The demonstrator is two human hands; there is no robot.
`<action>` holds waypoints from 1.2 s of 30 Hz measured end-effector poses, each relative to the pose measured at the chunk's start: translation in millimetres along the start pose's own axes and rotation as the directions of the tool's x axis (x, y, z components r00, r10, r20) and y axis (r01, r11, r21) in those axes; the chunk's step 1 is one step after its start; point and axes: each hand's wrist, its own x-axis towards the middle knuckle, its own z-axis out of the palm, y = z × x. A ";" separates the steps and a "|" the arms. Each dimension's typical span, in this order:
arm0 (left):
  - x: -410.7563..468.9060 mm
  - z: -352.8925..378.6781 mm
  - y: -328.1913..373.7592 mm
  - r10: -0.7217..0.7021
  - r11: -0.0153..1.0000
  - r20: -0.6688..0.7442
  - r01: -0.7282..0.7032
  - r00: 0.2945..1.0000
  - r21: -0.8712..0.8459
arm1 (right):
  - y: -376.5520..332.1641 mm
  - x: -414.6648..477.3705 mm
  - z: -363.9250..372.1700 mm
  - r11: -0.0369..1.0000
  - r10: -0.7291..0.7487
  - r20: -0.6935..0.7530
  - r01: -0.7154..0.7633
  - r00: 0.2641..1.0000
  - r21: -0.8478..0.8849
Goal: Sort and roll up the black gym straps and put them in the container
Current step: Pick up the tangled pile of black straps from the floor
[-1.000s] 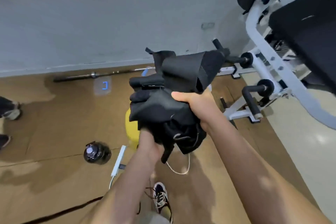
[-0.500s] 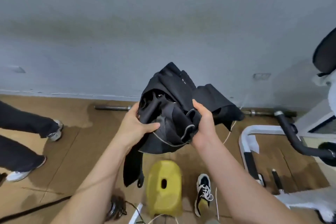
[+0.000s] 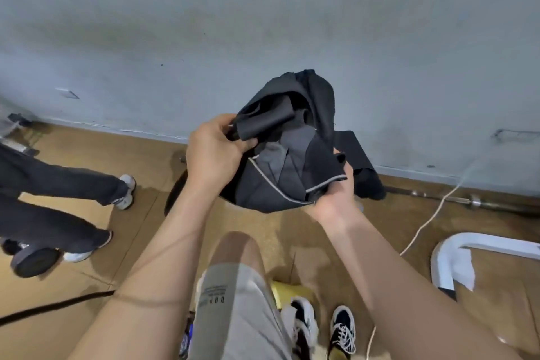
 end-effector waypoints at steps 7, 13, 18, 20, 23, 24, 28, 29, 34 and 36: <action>51.5 16.7 -20.6 -0.113 0.993 0.049 0.115 0.992 -0.029 | -14.0 53.7 11.3 0.997 0.015 0.032 -0.013 0.999 -0.073; 100.6 16.0 -79.7 -0.203 0.944 0.226 0.251 0.953 -0.213 | 0.9 114.5 21.3 0.962 0.065 -0.087 -0.086 0.994 -0.258; 174.6 18.0 -185.2 -0.293 0.858 0.316 0.394 0.902 -0.330 | 38.0 206.4 40.0 0.864 -0.073 -0.278 -0.079 0.958 -0.498; 199.4 16.5 -229.6 -0.381 0.784 0.306 0.480 0.872 -0.394 | 57.8 241.7 53.4 0.811 -0.134 -0.330 -0.088 0.934 -0.578; 221.8 11.2 -273.4 -0.486 0.678 0.321 0.583 0.812 -0.448 | 88.6 284.1 68.1 0.754 -0.212 -0.402 -0.112 0.891 -0.647; 228.7 11.1 -284.6 -0.524 0.634 0.332 0.620 0.784 -0.462 | 97.6 298.8 70.5 0.734 -0.216 -0.404 -0.125 0.889 -0.667; 254.6 27.4 -319.0 -0.646 0.515 0.350 0.726 0.679 -0.457 | 119.3 347.1 69.6 0.633 -0.276 -0.405 -0.153 0.872 -0.759; 260.2 34.6 -326.6 -0.669 0.506 0.351 0.748 0.655 -0.430 | 120.0 356.9 68.9 0.605 -0.303 -0.387 -0.138 0.871 -0.784; 280.0 68.9 -348.4 -0.733 0.534 0.365 0.818 0.573 -0.214 | 112.6 400.5 47.1 0.377 -0.358 -0.346 -0.205 0.867 -0.903; 287.6 83.2 -353.5 -0.721 0.596 0.338 0.790 0.605 -0.143 | 108.6 415.6 33.7 0.235 -0.377 -0.333 -0.259 0.864 -0.937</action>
